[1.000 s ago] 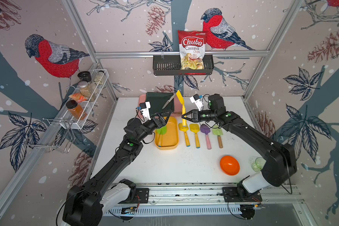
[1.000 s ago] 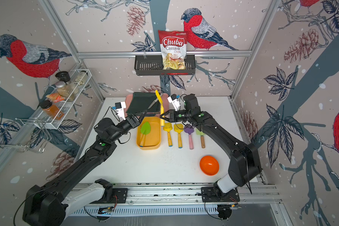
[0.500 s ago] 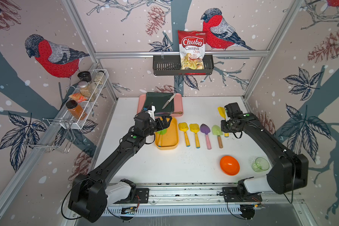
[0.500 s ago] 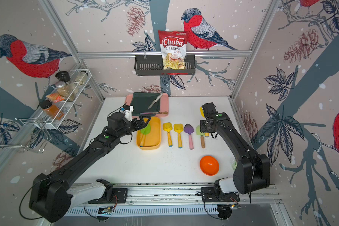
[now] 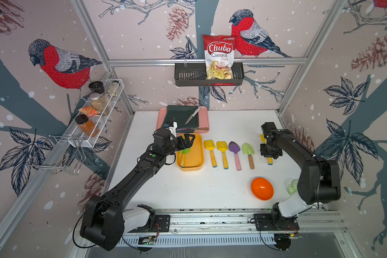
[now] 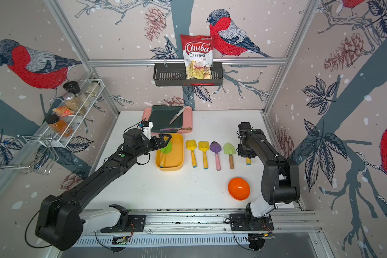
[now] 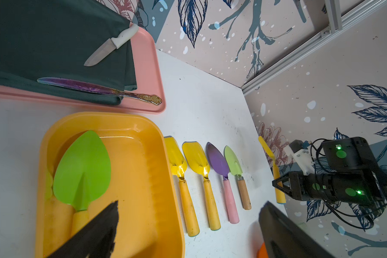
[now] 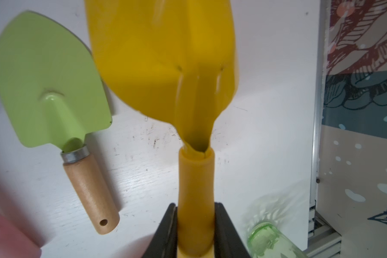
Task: Take the shovel out of the storage box
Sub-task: Place the shovel at the center of the board.
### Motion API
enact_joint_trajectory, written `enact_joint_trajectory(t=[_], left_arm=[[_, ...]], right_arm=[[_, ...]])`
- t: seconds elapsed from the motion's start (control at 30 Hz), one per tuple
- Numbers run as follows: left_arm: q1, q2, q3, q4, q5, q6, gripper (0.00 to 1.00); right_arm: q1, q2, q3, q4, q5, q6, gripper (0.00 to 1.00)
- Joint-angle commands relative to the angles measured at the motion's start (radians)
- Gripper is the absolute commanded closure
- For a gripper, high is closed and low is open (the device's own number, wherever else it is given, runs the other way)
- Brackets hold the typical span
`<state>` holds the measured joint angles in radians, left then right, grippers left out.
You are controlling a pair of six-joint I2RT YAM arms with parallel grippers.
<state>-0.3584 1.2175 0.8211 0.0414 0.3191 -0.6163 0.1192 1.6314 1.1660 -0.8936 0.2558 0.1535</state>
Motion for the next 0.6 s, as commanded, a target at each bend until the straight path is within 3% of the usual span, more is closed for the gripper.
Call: enact_joint_trajectory(t=[0.0,0.33,0.57], left_arm=[[0.014,0.016,0.012,0.014,0.041,0.036,0.01],[0.056,0.043,-0.009,0.040,0.086,0.043,0.01],[0.059,0.056,-0.009,0.044,0.094,0.044,0.01]], right_arm=[[-0.004,0.047,-0.012,0.011,-0.021,-0.036,0.88],[-0.009,0.089,-0.086,0.085,-0.087,-0.039,0.87],[-0.009,0.136,-0.085,0.082,-0.047,-0.031,0.85]])
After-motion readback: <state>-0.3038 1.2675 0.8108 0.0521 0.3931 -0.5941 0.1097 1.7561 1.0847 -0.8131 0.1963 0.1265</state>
